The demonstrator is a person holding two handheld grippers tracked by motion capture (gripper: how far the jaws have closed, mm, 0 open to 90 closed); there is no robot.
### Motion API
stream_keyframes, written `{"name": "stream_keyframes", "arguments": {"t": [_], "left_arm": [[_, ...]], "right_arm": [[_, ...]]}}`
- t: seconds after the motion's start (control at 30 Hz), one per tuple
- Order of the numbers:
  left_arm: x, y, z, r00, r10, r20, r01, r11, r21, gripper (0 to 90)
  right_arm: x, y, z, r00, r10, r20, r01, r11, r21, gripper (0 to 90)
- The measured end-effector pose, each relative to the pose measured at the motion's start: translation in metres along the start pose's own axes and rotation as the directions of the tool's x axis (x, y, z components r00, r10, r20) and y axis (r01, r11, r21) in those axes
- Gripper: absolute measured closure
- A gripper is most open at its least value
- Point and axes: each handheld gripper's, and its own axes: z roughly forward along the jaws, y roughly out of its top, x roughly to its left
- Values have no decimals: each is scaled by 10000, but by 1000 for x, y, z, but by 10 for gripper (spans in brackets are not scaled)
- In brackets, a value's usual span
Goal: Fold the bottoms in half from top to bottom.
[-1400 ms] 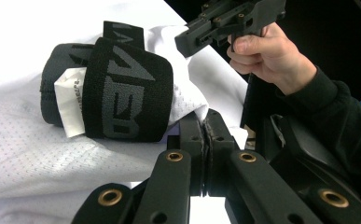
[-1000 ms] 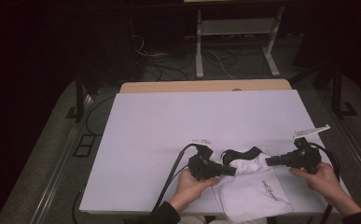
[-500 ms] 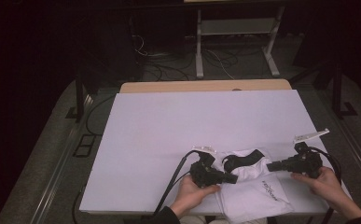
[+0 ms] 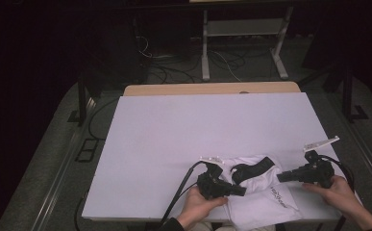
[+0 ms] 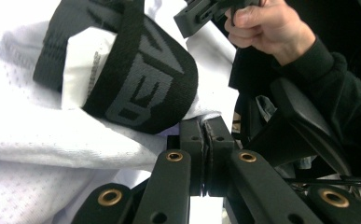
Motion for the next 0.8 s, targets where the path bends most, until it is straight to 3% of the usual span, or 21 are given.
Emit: {"name": "stream_keyframes", "arguments": {"t": [0.13, 0.4, 0.7, 0.8], "left_arm": [[0, -3, 1, 10000, 7, -95, -6, 10000, 83, 869], [-1, -4, 3, 9994, 157, -293, -154, 9998, 134, 869], [-3, -5, 3, 9979, 383, -521, -363, 9986, 392, 869], [-4, -5, 3, 9974, 425, -583, -399, 9982, 450, 869]], "right_arm": [[0, -1, -2, 9999, 79, -82, -78, 9998, 161, 715], [3, 5, -13, 9995, -91, 298, 97, 9997, -210, 533], [1, 23, -15, 9972, -11, 749, 57, 9981, -619, 437], [-1, 28, -14, 9977, 29, 681, 16, 9978, -660, 407]]}}
